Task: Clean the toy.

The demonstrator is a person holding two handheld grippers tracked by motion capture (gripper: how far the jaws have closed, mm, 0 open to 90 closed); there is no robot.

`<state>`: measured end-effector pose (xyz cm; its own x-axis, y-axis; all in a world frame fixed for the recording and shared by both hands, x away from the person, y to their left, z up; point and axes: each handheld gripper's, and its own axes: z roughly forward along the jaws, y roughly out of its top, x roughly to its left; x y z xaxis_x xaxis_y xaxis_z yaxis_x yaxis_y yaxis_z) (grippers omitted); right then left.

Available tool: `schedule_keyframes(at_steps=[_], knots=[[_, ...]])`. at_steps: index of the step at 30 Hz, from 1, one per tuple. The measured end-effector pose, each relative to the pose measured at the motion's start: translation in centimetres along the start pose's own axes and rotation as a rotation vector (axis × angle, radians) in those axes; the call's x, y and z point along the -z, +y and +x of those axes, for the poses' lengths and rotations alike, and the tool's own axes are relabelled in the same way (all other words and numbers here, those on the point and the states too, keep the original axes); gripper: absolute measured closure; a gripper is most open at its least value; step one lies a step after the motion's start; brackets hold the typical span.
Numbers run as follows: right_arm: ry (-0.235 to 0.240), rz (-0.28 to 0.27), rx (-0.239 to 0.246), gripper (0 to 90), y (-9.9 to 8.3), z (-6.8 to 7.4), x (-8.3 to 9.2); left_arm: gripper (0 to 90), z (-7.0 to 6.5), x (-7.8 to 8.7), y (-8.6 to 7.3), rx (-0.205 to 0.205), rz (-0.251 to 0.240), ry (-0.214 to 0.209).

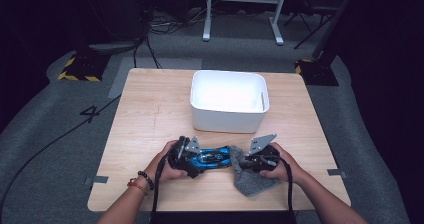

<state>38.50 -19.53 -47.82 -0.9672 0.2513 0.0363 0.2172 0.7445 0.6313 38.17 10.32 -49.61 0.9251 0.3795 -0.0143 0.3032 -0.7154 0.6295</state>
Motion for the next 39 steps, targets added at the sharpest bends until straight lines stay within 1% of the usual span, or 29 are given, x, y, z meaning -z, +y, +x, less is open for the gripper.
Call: schedule_keyframes(at_steps=[2, 3, 4, 5, 8, 9, 10, 11, 12, 13, 14, 16, 17, 18, 21, 22, 25, 29, 34, 37, 38, 39], knots=[[0.049, 0.003, 0.023, 75.1, 0.0, 0.1, 0.0, 18.8, 0.0, -0.1, 0.0, -0.006, -0.005, -0.003], [0.059, 0.005, 0.026, 75.0, 0.0, 0.0, 0.0, 19.0, 0.0, -0.1, 0.0, -0.010, -0.009, -0.004], [0.054, 0.006, 0.019, 74.8, 0.1, -0.1, -0.1, 19.4, 0.0, -0.1, 0.0, -0.015, -0.010, -0.009], [0.037, 0.007, 0.012, 74.2, 0.2, -0.3, -0.1, 20.3, 0.1, -0.1, 0.0, -0.023, -0.010, -0.011], [-0.035, 0.002, -0.018, 74.0, 0.6, -1.1, -0.5, 22.0, 0.1, -0.1, 0.0, -0.017, -0.018, -0.008], [-0.077, -0.002, -0.031, 74.2, 0.8, -1.5, -0.7, 23.8, 0.1, 0.0, 0.0, -0.020, -0.017, -0.011], [-0.097, -0.003, -0.040, 74.2, 1.0, -1.8, -0.7, 24.8, 0.2, 0.0, -0.1, -0.017, -0.023, -0.016], [-0.134, -0.007, -0.058, 74.6, 1.1, -2.3, -0.8, 25.0, 0.2, 0.0, -0.1, -0.019, -0.024, -0.018], [-0.155, -0.013, -0.070, 74.9, 1.2, -2.7, -0.9, 25.0, 0.2, 0.0, -0.1, -0.020, -0.028, -0.020], [-0.174, -0.023, -0.097, 75.0, 1.3, -3.6, -1.0, 25.1, 0.2, 0.0, -0.1, -0.022, -0.030, -0.022], [-0.177, -0.026, -0.107, 75.0, 1.4, -4.0, -1.1, 25.2, 0.2, -0.1, -0.2, -0.024, -0.036, -0.024], [-0.198, -0.034, -0.111, 75.0, 1.7, -4.7, -1.5, 25.2, 0.2, 0.0, -0.3, -0.026, -0.038, -0.025], [-0.192, -0.041, -0.122, 75.0, 2.0, -4.9, -1.7, 25.2, 0.2, -0.1, -0.2, -0.024, -0.038, -0.025], [-0.182, -0.047, -0.118, 75.0, 2.2, -5.1, -1.9, 25.2, 0.2, -0.1, -0.2, -0.022, -0.038, -0.025], [-0.176, -0.040, -0.082, 75.7, 2.7, -4.9, -2.4, 25.1, 0.2, -0.1, -0.3, -0.023, -0.043, -0.024], [-0.171, -0.040, -0.080, 76.2, 2.7, -4.9, -2.3, 25.1, 0.2, -0.1, -0.3, -0.023, -0.043, -0.024], [-0.133, -0.034, -0.081, 76.6, 2.2, -4.7, -1.8, 24.9, 0.2, -0.1, -0.3, -0.023, -0.041, -0.022], [-0.102, -0.029, -0.057, 76.6, 1.3, -3.4, -1.1, 24.9, 0.2, -0.1, -0.3, -0.019, -0.042, -0.022], [-0.038, -0.040, -0.031, 76.6, 0.0, -1.4, -0.4, 24.8, 0.2, -0.2, -0.2, -0.021, -0.043, -0.022], [0.004, -0.025, 0.012, 76.5, -0.2, -0.3, -0.1, 24.9, 0.3, -0.2, -0.2, -0.024, -0.042, -0.025], [0.009, -0.013, 0.028, 76.4, -0.2, 0.0, 0.0, 25.0, 0.3, -0.2, -0.1, -0.028, -0.043, -0.025], [-0.004, 0.000, 0.038, 76.0, -0.2, 0.1, 0.3, 25.1, 0.2, -0.2, -0.1, -0.033, -0.036, -0.024]])
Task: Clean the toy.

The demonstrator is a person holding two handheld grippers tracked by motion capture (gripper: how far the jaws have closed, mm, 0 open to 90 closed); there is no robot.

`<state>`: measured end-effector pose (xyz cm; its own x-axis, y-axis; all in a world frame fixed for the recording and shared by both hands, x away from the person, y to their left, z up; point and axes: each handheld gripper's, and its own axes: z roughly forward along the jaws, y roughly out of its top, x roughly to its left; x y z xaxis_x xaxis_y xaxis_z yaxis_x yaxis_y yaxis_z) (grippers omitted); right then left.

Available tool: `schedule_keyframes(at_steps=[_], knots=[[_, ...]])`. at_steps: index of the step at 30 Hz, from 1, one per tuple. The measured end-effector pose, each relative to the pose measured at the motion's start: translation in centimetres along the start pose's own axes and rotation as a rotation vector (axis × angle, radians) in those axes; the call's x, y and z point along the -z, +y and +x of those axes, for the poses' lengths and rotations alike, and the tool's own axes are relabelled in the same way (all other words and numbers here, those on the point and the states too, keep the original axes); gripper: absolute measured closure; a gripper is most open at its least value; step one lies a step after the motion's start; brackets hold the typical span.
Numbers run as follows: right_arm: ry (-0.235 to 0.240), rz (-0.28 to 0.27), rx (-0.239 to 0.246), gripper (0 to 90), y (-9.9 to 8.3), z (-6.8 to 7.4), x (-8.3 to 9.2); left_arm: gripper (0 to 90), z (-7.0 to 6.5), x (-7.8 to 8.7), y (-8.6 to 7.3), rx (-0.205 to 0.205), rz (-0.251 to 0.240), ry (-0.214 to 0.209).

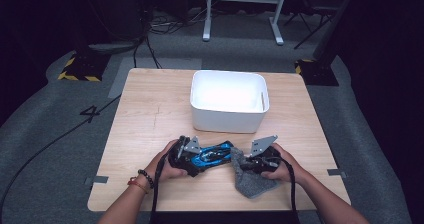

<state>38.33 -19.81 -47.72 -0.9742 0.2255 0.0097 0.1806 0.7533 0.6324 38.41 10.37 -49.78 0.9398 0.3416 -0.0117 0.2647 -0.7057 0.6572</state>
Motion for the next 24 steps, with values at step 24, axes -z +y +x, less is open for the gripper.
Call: schedule_keyframes(at_steps=[24], knots=[[0.004, -0.050, -0.029, 77.2, 1.4, -5.1, -1.0, 22.4, -0.9, -0.8, 1.0, -0.098, 0.014, -0.102]])
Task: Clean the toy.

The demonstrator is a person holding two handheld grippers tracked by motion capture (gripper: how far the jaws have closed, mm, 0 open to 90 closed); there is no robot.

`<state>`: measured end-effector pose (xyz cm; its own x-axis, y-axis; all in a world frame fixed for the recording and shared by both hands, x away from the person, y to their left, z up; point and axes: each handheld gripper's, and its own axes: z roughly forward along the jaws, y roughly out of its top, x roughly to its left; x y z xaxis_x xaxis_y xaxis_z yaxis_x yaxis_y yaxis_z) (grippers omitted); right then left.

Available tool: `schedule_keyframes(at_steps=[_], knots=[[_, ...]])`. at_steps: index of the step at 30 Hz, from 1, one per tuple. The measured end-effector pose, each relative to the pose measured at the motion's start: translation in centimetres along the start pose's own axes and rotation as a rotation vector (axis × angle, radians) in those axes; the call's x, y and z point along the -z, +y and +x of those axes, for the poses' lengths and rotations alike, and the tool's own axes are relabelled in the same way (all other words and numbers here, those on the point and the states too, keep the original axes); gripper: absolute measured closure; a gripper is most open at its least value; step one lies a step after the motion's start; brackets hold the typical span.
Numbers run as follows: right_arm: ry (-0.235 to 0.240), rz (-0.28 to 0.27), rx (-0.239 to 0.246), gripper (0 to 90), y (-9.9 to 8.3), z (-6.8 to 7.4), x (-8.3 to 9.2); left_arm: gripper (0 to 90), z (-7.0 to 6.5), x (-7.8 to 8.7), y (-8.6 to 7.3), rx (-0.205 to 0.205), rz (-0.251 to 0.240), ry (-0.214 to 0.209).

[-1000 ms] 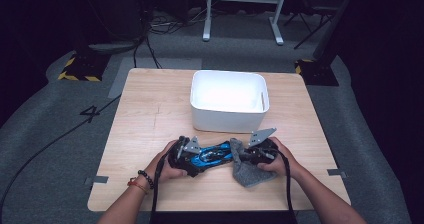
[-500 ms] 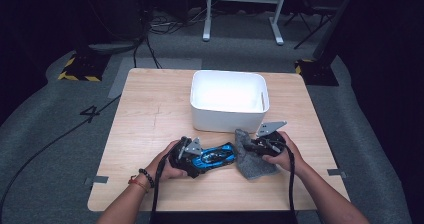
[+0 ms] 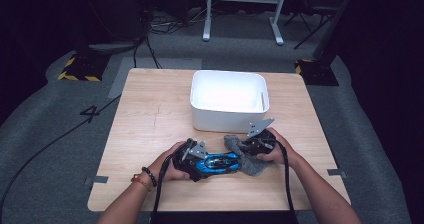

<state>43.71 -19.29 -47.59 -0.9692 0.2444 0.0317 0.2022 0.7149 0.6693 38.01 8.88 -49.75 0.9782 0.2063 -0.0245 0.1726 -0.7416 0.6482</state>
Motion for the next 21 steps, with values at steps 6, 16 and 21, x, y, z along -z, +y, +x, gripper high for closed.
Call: schedule_keyframes(at_steps=[6, 16, 21], knots=[[0.092, 0.057, 0.077, 76.9, -1.2, 0.6, 1.2, 16.9, 0.1, -0.2, 0.0, 0.042, -0.006, 0.041], [-0.111, 0.012, -0.024, 74.0, -1.0, -0.3, 2.4, 17.1, 0.0, -0.2, 0.0, 0.041, -0.005, 0.044], [-0.097, 0.023, 0.038, 74.4, 1.5, 0.3, 0.7, 17.5, 0.0, -0.2, -0.1, 0.040, -0.016, 0.042]])
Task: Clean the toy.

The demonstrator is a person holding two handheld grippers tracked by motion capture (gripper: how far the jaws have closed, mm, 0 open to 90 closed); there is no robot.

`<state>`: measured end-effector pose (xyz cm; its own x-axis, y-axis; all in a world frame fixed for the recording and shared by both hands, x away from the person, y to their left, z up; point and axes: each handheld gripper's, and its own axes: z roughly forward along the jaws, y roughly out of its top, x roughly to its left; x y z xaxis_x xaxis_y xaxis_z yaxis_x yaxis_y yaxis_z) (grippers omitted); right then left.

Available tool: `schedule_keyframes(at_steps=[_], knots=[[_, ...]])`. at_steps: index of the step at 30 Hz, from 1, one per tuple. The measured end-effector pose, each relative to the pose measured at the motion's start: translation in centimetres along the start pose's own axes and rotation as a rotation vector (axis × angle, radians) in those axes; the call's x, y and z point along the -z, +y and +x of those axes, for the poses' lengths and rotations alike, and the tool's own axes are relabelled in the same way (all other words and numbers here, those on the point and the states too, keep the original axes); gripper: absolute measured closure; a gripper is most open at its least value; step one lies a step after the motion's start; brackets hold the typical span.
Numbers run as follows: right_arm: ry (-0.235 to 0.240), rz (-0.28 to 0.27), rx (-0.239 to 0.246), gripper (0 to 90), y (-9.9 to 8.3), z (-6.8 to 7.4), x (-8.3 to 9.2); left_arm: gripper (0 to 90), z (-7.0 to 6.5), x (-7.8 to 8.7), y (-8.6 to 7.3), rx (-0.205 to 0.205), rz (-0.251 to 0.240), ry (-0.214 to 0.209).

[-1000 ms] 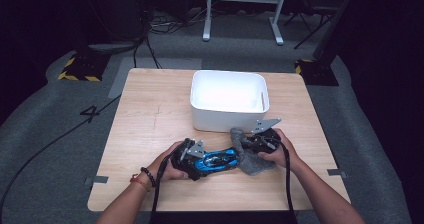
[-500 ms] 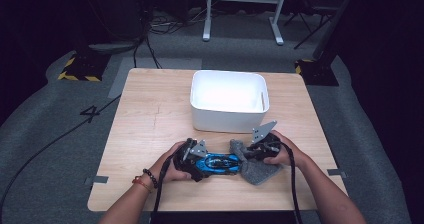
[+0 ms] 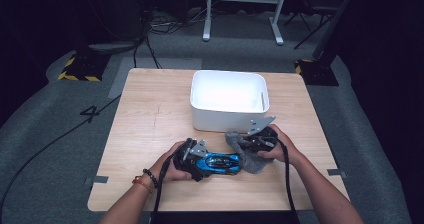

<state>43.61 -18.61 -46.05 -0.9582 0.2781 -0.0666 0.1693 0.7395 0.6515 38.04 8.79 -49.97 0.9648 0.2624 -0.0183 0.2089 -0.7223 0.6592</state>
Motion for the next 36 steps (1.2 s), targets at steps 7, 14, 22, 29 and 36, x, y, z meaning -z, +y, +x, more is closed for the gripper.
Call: schedule_keyframes(at_steps=[7, 14, 22, 29, 36], knots=[[0.042, 0.054, 0.054, 74.5, 2.4, 0.4, -2.6, 17.7, 0.0, 0.0, 0.0, -0.001, -0.007, -0.002], [0.077, 0.066, 0.081, 75.2, 3.5, 1.3, -4.0, 17.0, 0.1, -0.1, 0.1, 0.005, -0.003, -0.002], [0.082, 0.091, 0.044, 75.8, 2.5, 0.7, -3.1, 17.8, 0.0, -0.1, 0.0, -0.003, -0.008, -0.006], [0.062, 0.092, -0.022, 75.9, -0.5, 0.0, -1.0, 18.1, -0.1, -0.2, 0.0, -0.003, -0.012, -0.007], [0.049, 0.039, -0.046, 75.7, -3.4, 1.5, 0.7, 18.0, -0.1, -0.2, 0.0, 0.001, -0.016, -0.005]])
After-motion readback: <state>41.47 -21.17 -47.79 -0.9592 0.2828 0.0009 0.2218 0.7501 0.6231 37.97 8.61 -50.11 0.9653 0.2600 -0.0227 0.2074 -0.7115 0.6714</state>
